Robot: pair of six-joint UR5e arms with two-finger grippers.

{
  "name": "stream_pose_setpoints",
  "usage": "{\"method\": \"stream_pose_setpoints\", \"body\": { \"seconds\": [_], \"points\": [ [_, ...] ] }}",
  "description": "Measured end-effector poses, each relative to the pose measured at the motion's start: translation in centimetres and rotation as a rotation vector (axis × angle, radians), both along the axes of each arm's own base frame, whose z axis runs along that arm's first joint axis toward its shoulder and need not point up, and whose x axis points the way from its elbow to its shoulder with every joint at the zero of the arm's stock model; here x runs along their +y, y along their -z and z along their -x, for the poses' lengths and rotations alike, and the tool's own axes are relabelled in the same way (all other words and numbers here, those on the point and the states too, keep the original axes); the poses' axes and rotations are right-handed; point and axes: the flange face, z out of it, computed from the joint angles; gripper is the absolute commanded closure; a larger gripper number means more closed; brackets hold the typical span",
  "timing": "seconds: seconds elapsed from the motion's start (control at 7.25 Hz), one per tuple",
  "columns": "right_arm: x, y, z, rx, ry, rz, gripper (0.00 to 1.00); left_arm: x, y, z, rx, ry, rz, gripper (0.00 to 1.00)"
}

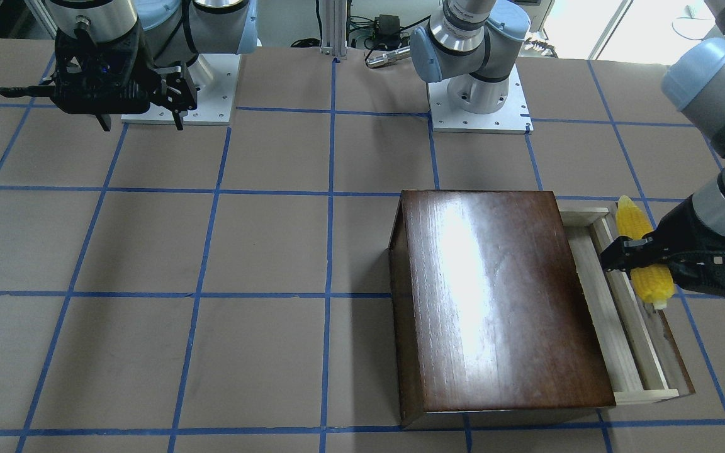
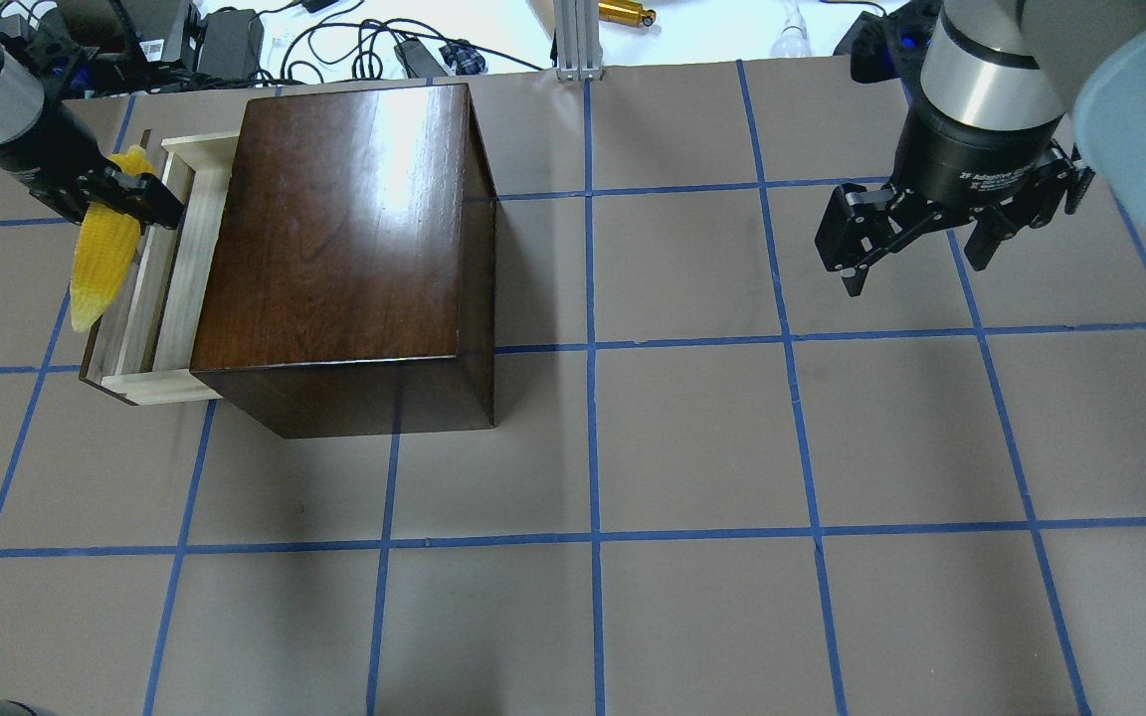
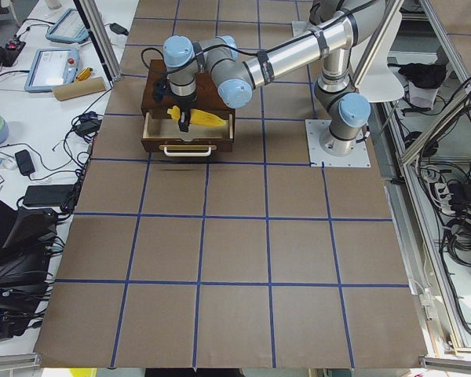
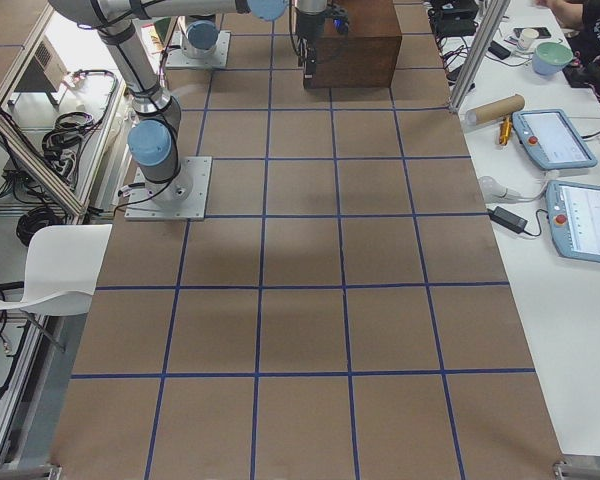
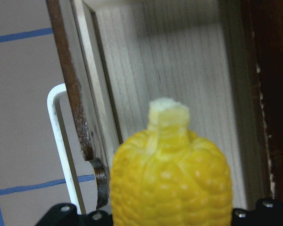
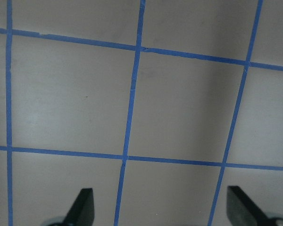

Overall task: Open drawer and put corn inside
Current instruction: 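Lift the corn and carry it over the open drawer, then lower the corn into the drawer and open the left gripper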

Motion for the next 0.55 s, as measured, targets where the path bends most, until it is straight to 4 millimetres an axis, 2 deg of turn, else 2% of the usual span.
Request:
{"method": "stream_pose_setpoints", "body": {
  "seconds": [0.14, 0.55],
  "points": [
    [0.01, -0.01, 0.0, 0.0, 0.0, 0.0, 0.0, -0.02, 0.12, 0.07, 0.003, -0.032, -0.002, 0.02],
    [0.0, 0.0, 0.0, 0.0, 0.0, 0.0, 0.0, -0.02, 0.23, 0.11, 0.003, -0.062, -0.001, 0.0]
  ]
}}
